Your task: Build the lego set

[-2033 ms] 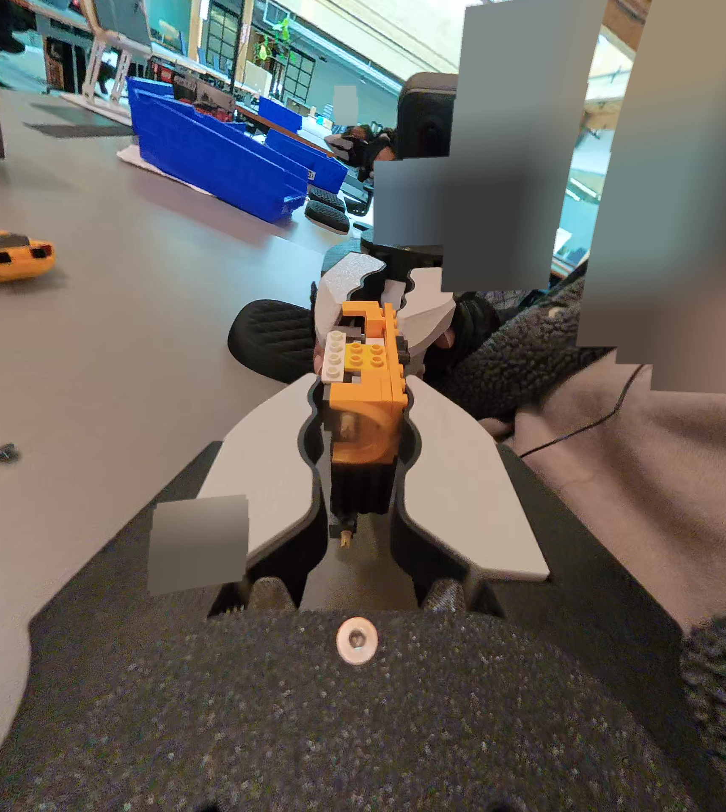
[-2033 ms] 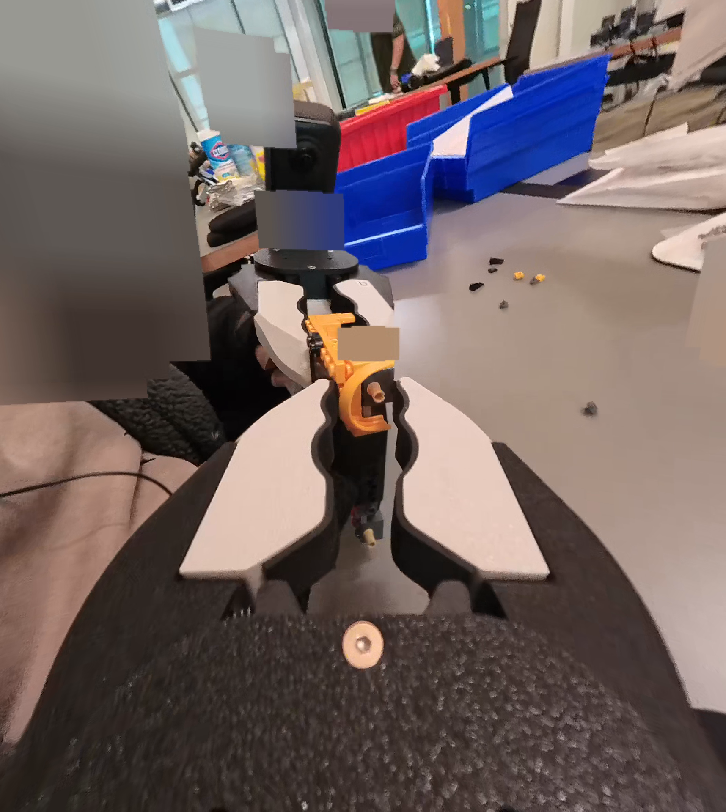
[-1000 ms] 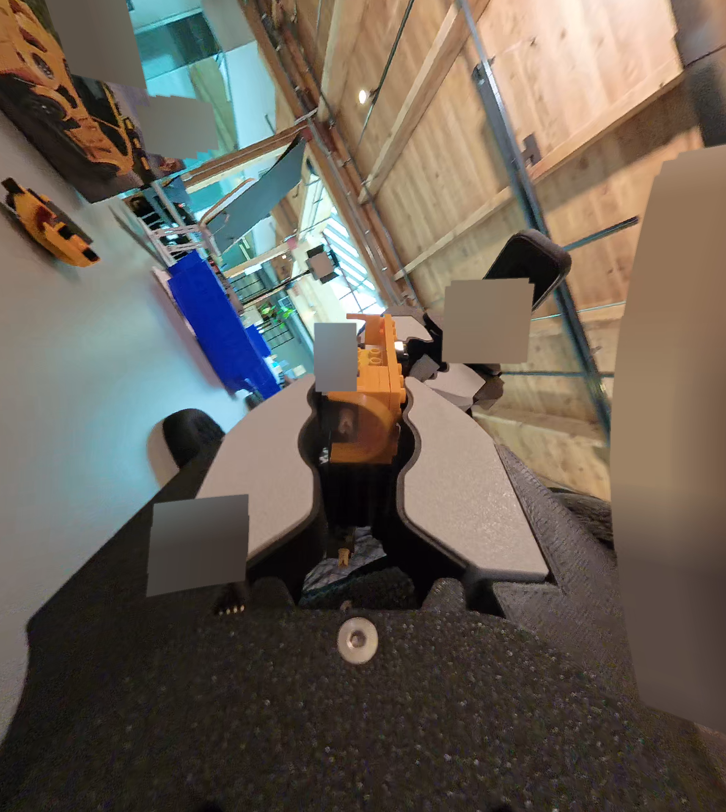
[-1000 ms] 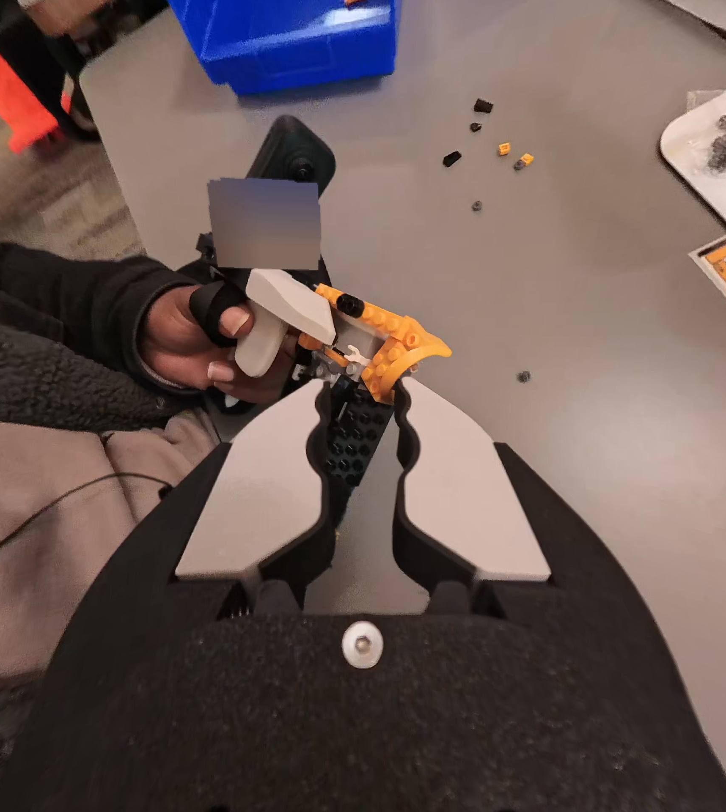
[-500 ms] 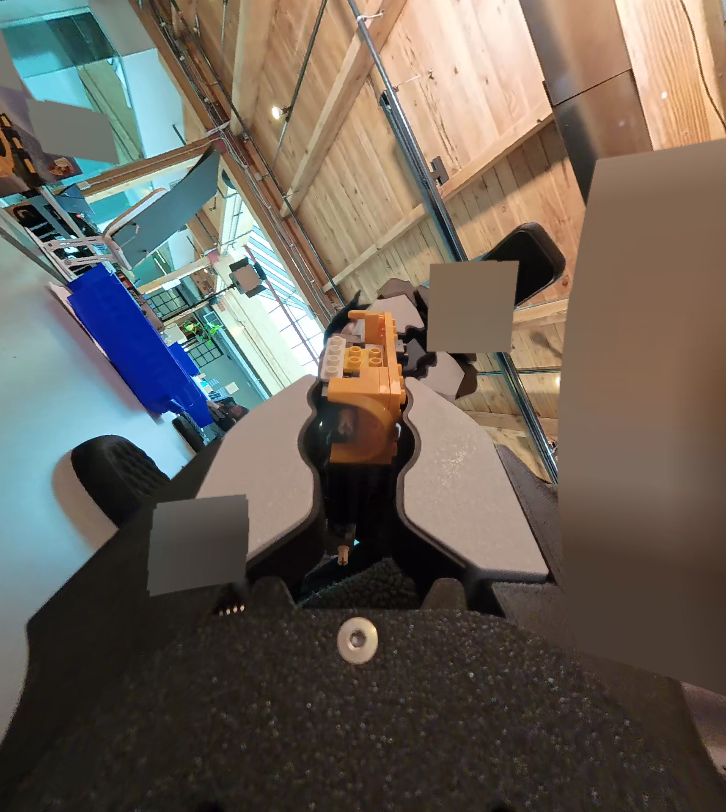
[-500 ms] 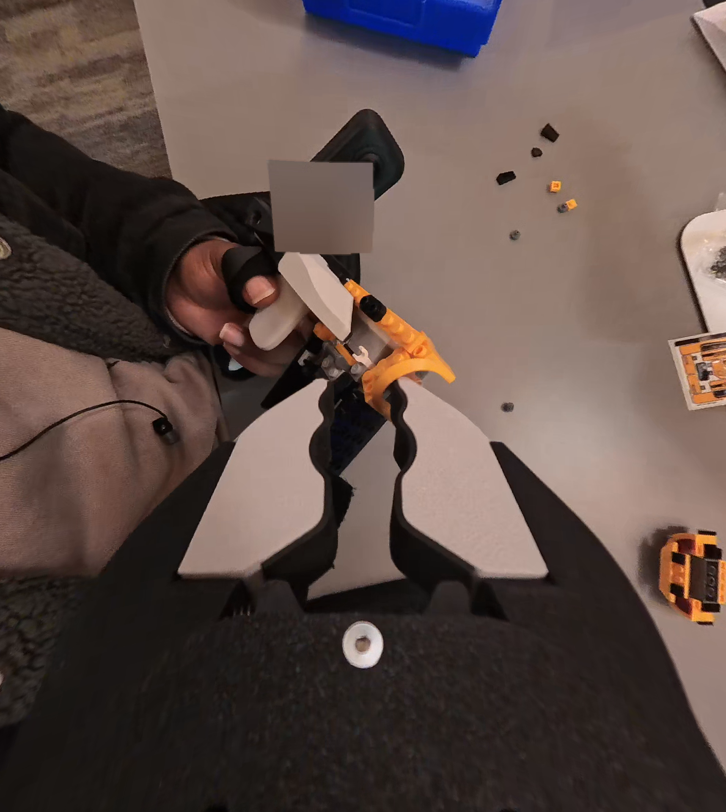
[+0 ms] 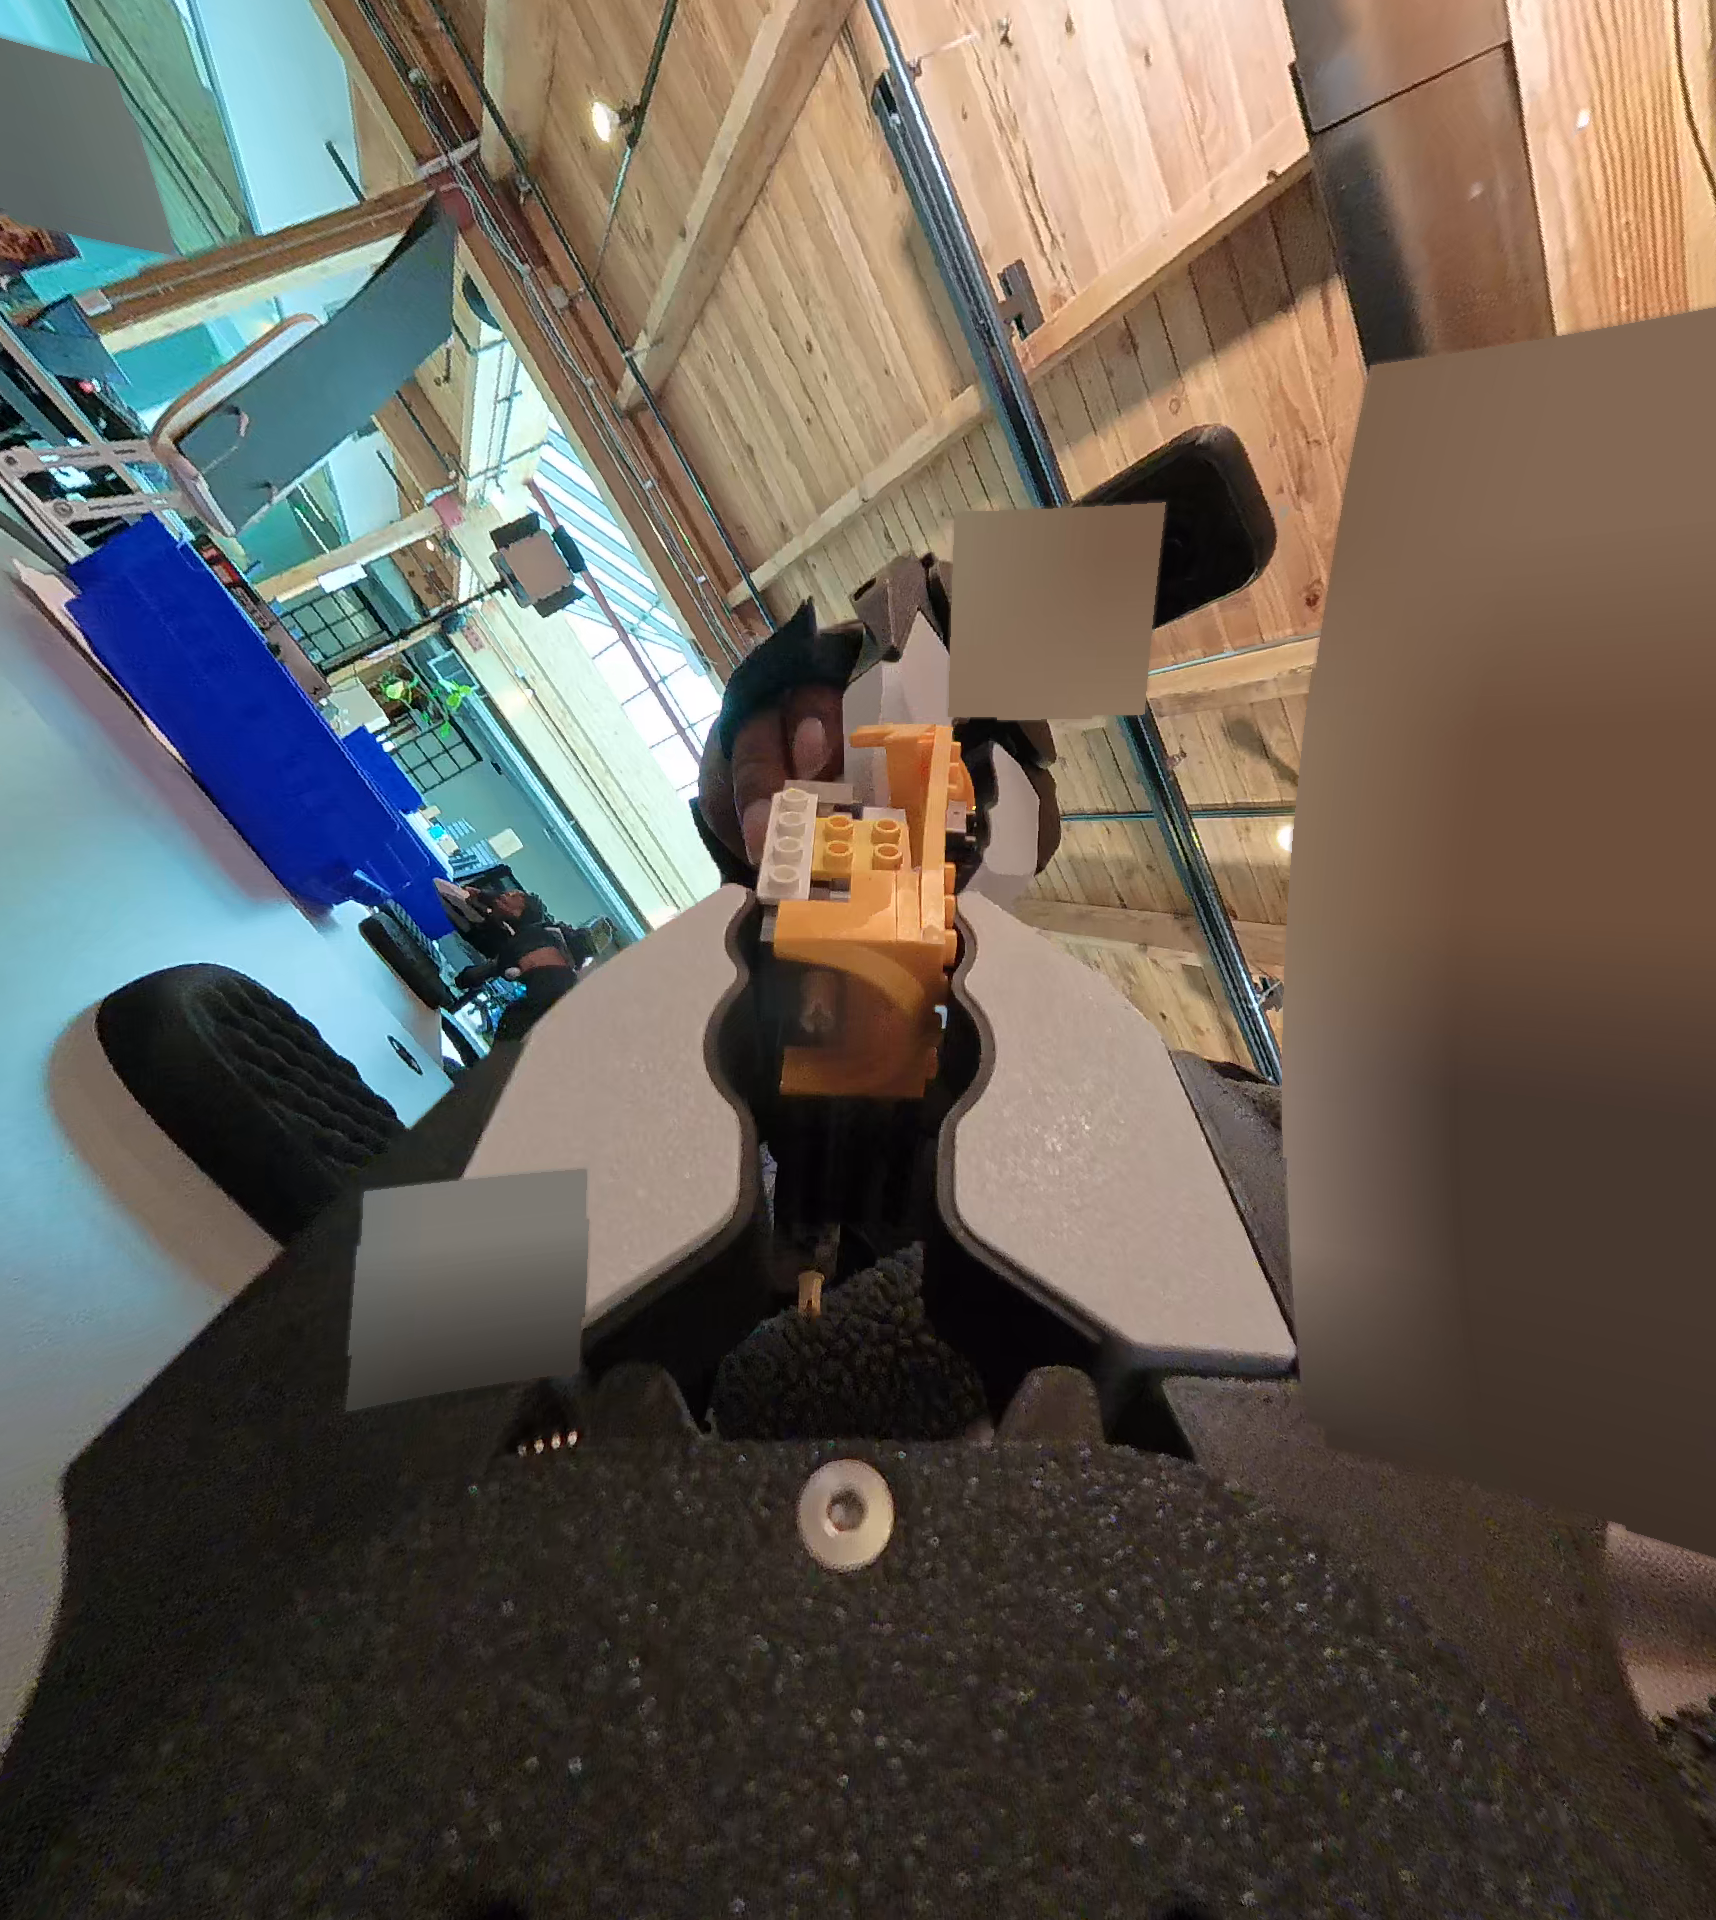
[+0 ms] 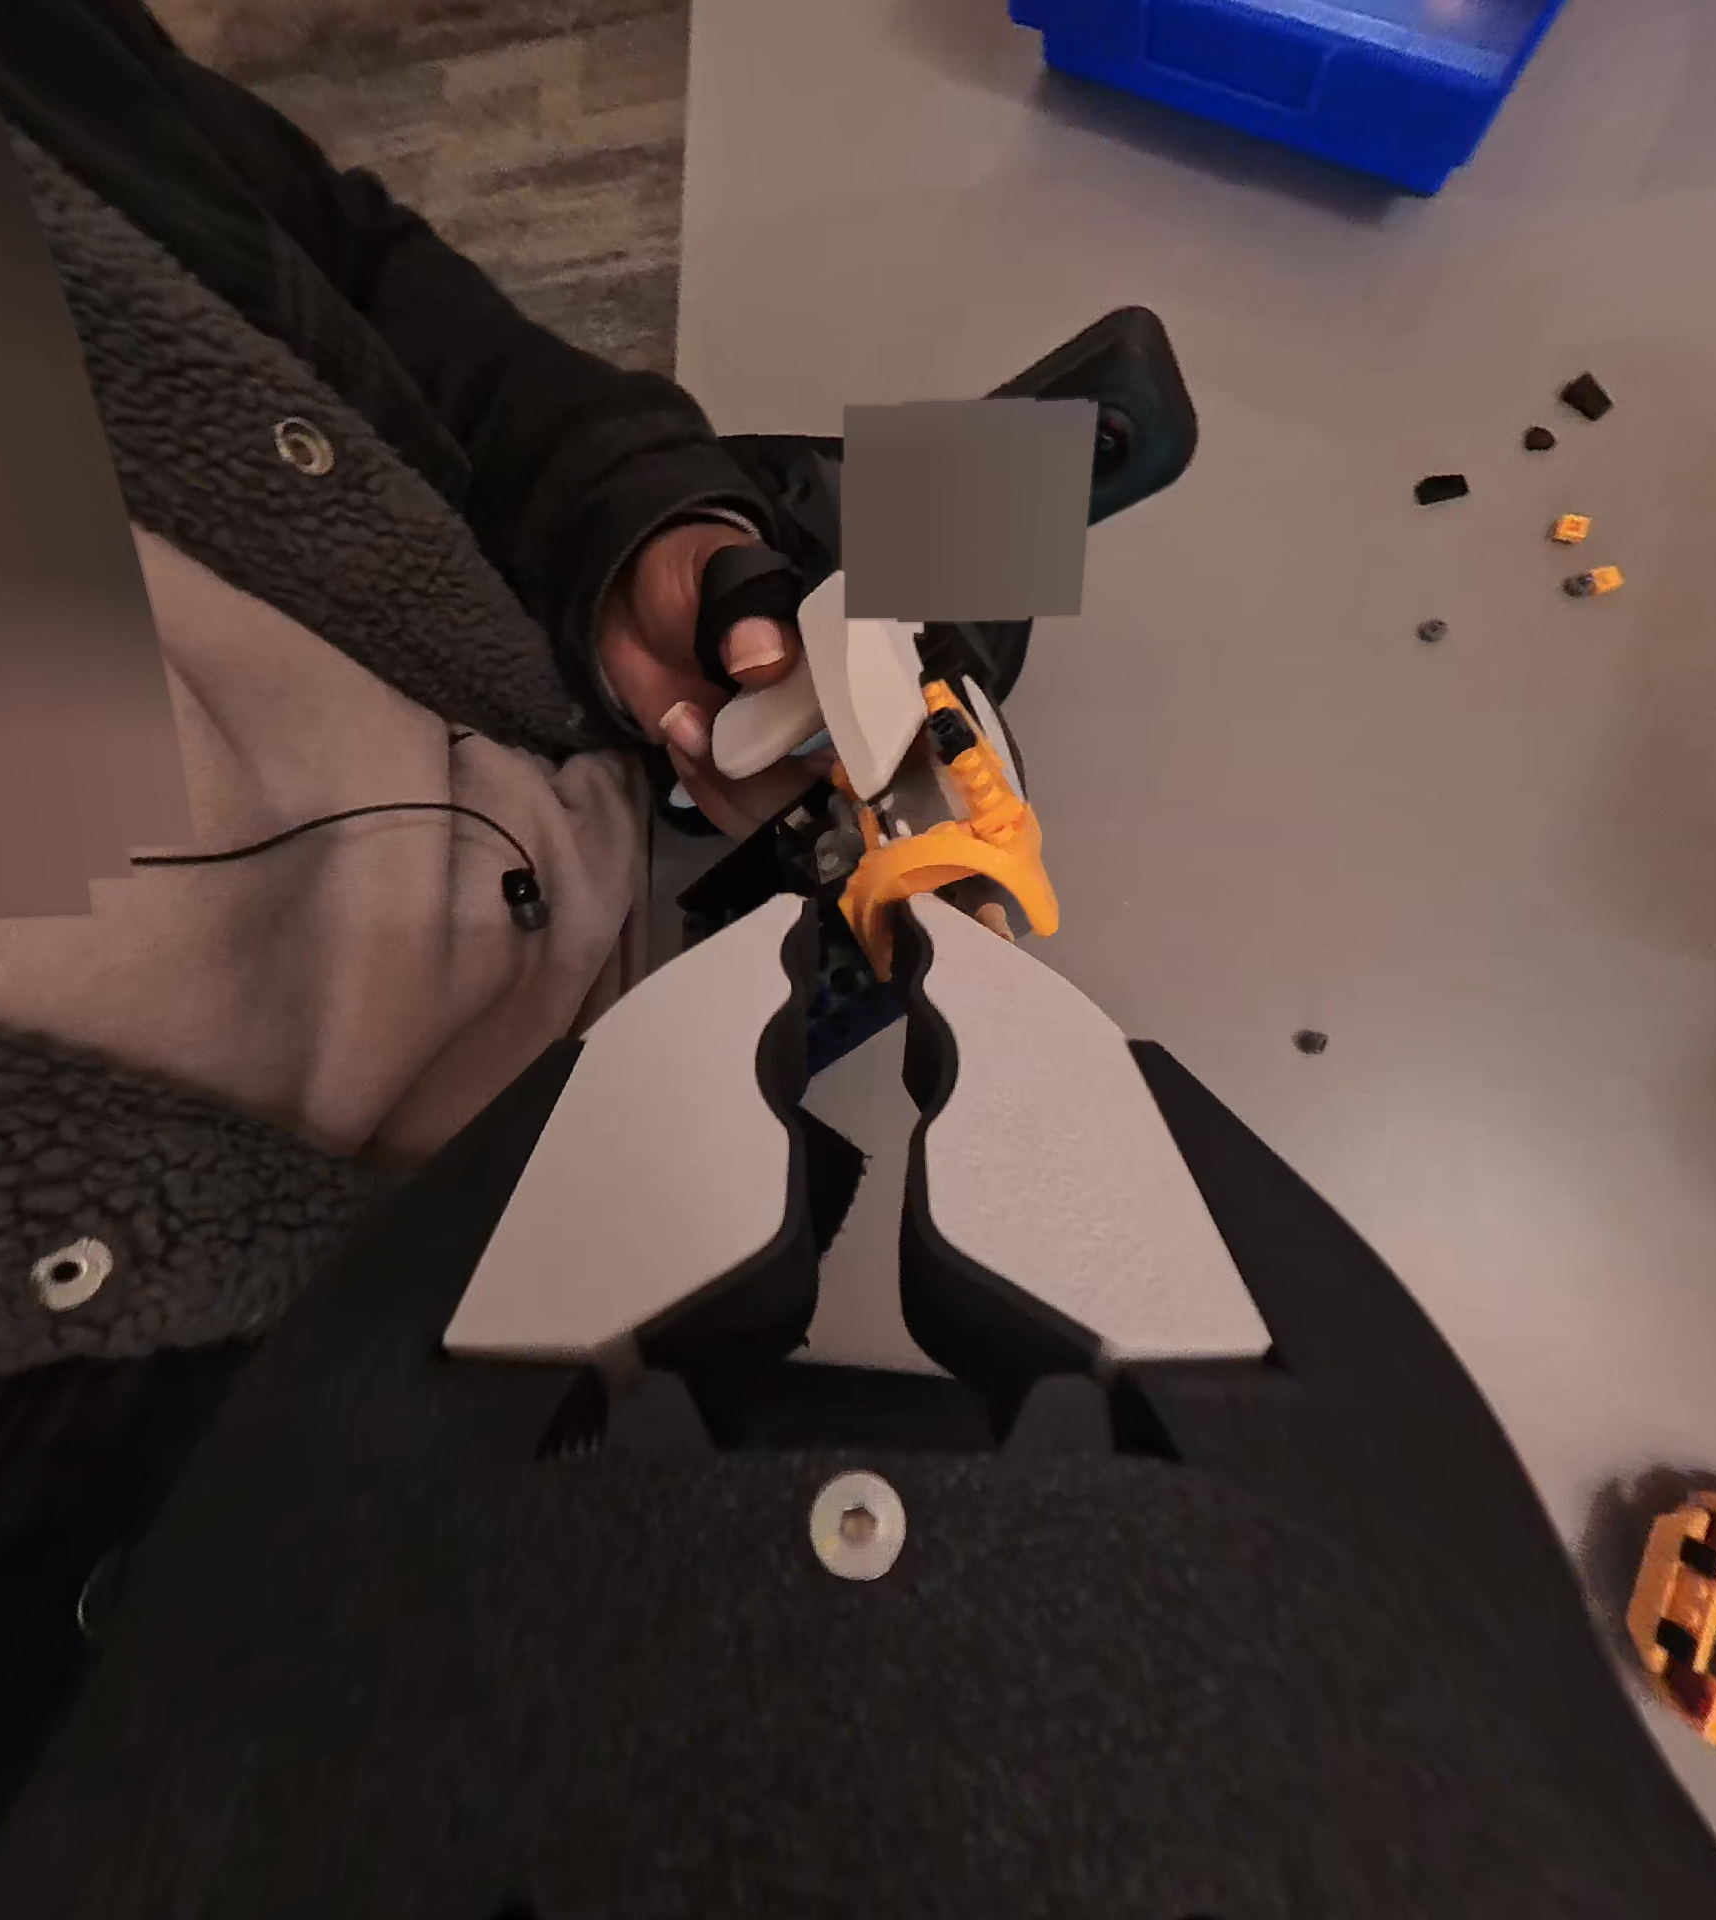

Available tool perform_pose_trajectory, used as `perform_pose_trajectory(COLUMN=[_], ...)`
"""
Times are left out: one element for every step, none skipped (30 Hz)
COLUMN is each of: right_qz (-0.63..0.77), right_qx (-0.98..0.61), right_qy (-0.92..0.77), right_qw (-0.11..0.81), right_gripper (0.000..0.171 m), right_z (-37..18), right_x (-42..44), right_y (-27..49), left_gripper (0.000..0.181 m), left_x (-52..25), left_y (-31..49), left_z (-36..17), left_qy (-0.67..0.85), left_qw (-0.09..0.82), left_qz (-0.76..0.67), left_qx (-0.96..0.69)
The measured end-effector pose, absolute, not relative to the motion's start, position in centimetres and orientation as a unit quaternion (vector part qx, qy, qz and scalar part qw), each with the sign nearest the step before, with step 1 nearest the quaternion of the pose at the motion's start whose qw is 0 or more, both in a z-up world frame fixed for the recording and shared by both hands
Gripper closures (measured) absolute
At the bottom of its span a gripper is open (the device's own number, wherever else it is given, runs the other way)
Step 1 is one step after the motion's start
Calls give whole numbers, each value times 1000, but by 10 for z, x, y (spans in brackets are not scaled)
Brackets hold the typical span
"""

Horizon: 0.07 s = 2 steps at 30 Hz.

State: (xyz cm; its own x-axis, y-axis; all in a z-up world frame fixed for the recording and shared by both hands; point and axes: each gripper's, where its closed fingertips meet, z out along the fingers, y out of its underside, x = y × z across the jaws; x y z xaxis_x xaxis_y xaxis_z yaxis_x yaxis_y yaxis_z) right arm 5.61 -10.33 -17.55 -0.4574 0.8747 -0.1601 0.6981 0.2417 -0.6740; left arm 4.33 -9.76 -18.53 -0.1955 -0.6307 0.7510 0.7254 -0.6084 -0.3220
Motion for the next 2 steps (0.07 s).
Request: perform_pose_trajectory(right_qz=[354, 354], right_qx=[-494, -482], right_qy=[-785, -793], right_qw=[120, 115], right_gripper=[162, 163], right_z=[-174, -173], right_x=[58, 59], right_y=[-105, -105], left_gripper=[150, 150], left_x=[44, 45], left_y=[-98, -99], left_z=[-185, -185], left_qy=[-49, -47], left_qw=[436, 433], left_qz=[-774, -776], left_qx=[-457, -456])
